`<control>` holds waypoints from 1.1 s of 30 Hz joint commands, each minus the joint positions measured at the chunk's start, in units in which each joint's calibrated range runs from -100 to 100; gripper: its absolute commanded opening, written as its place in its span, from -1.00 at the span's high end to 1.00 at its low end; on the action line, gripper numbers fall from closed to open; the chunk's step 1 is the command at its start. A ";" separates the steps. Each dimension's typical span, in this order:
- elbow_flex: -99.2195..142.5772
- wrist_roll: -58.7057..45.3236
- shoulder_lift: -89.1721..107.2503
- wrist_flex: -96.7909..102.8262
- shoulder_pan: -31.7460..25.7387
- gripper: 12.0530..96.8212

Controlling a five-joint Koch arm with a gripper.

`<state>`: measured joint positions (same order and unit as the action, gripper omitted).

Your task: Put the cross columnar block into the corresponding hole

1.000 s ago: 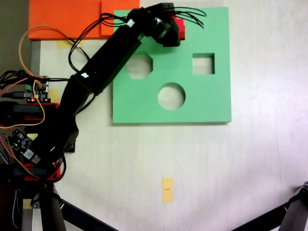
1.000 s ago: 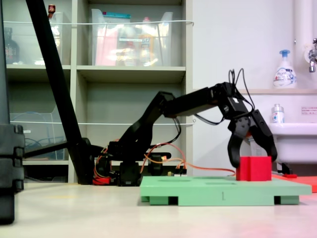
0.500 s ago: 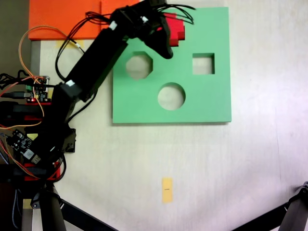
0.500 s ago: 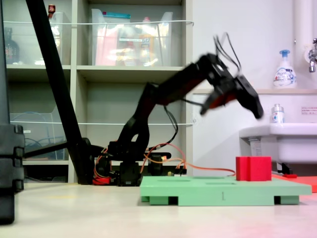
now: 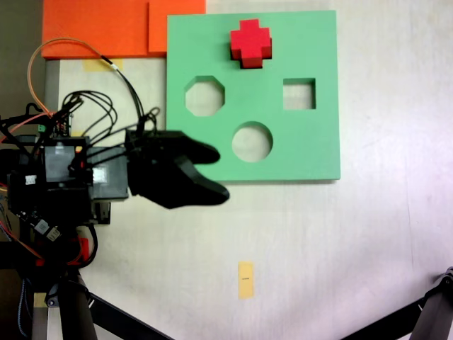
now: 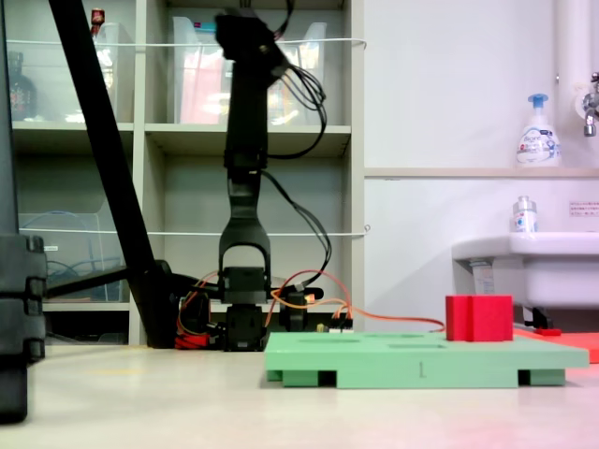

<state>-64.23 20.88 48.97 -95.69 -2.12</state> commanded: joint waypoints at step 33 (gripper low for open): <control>164.23 -25.01 51.03 96.22 0.93 0.14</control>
<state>98.82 -4.03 99.59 7.00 -1.00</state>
